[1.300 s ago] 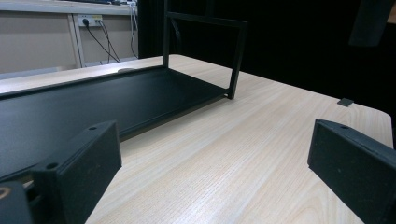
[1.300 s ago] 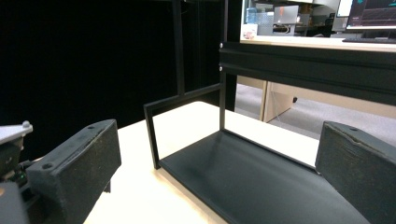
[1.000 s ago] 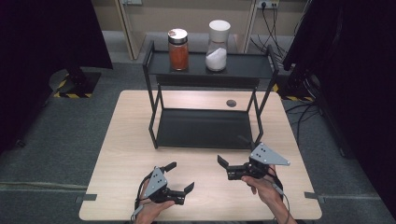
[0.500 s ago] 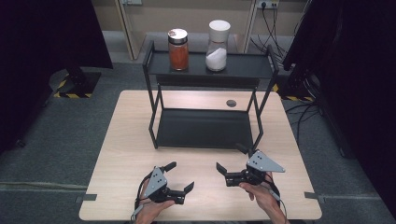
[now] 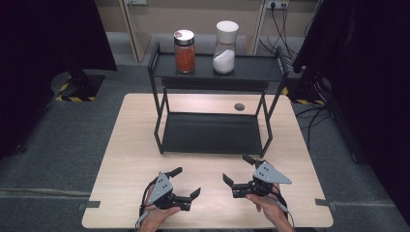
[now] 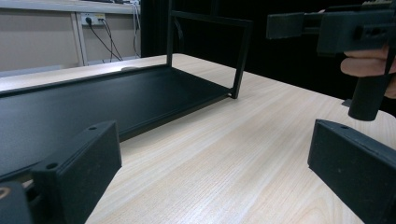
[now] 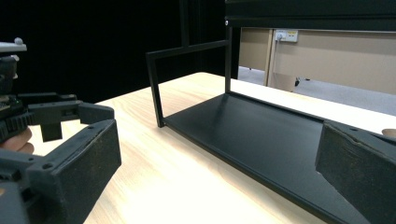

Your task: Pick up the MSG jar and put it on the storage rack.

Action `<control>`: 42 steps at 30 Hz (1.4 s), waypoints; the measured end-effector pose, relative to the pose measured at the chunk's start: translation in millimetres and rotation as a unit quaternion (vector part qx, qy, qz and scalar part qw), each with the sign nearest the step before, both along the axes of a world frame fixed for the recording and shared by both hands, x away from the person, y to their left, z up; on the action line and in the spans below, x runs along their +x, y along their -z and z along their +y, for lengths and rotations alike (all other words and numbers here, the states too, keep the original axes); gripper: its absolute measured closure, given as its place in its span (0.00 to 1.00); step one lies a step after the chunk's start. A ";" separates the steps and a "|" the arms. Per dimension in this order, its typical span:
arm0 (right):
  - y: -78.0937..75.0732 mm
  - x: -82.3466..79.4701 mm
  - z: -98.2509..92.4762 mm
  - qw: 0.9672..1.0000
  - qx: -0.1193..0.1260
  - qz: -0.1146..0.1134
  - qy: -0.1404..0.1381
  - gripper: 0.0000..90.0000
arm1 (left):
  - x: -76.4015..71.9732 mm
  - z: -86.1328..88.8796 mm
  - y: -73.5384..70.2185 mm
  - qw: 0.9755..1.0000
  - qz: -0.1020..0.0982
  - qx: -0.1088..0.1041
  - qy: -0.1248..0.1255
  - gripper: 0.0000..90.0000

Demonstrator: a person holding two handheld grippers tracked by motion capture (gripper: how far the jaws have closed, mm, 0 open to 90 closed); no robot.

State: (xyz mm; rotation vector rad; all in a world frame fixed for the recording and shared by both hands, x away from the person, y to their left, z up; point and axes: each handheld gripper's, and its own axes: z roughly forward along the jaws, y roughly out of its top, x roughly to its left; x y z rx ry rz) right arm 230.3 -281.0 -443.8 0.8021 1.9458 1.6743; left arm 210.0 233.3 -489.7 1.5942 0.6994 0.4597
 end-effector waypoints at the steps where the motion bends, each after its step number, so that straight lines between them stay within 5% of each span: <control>1: 1.4 0.0 0.1 1.000 0.001 0.000 0.000 0.00 | 0.3 0.1 0.0 1.000 0.000 0.000 0.000 0.02; 42: 12.0 -0.3 -5.4 1.000 0.006 0.006 0.018 0.00 | -3.3 -0.1 -0.8 1.000 -0.011 0.001 0.003 0.02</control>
